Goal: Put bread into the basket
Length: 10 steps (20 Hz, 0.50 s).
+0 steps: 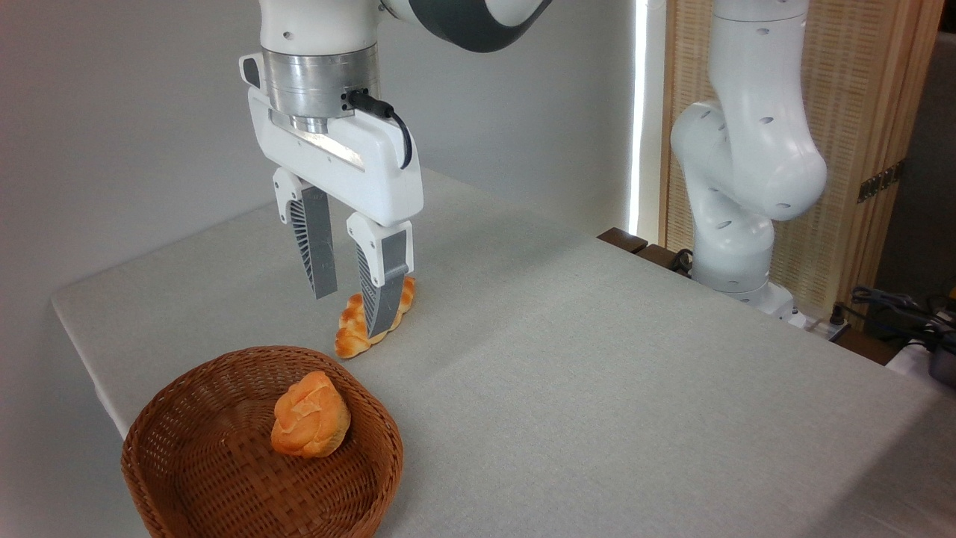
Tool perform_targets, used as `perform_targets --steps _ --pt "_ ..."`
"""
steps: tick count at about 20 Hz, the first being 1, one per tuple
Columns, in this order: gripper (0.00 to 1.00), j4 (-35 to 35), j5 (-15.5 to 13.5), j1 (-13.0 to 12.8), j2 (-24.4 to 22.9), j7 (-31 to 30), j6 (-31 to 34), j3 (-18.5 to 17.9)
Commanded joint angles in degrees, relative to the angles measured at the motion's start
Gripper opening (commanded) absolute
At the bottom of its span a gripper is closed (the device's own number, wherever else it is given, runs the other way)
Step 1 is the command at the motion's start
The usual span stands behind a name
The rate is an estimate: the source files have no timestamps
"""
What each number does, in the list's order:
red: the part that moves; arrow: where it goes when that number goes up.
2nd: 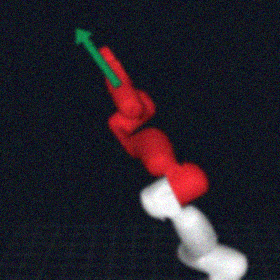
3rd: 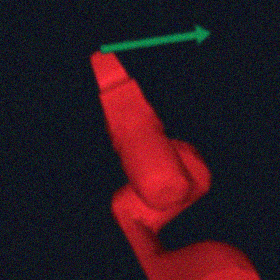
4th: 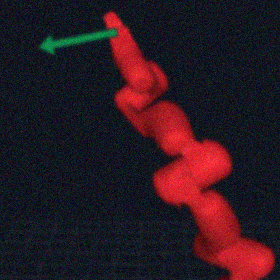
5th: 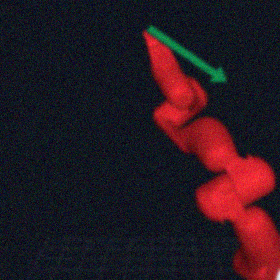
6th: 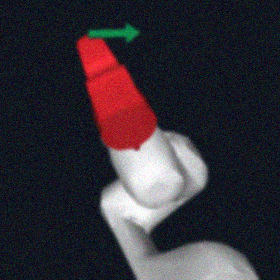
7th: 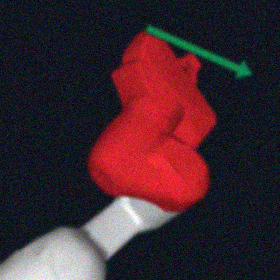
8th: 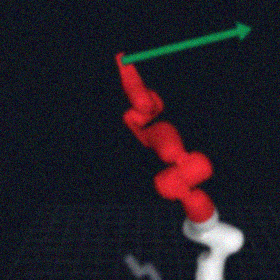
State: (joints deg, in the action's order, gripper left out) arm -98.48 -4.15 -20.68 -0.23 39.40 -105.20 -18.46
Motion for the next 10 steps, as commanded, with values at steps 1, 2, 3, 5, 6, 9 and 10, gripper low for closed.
perform_targets --steps 1,2,3,5,6,9,10 --pt "1.00 0.39 -0.33 -0.33 -0.21 -0.02 1.57 -0.44" --pt "1.00 0.39 -0.33 -0.33 -0.21 0.15 2.01 -0.44" --pt "1.00 0.39 -0.33 -0.33 -0.12 0.16 2.45 -0.44" --pt "1.00 0.39 -0.33 -0.33 -0.12 0.16 2.72 -0.44" --pt "1.00 0.39 -0.33 -0.33 -0.04 0.16 2.72 -0.44" --pt "1.00 0.48 -1.03 -0.33 0.40 0.51 2.63 -0.44" --pt "1.00 0.48 -1.12 -0.33 0.58 0.51 2.63 -0.44"
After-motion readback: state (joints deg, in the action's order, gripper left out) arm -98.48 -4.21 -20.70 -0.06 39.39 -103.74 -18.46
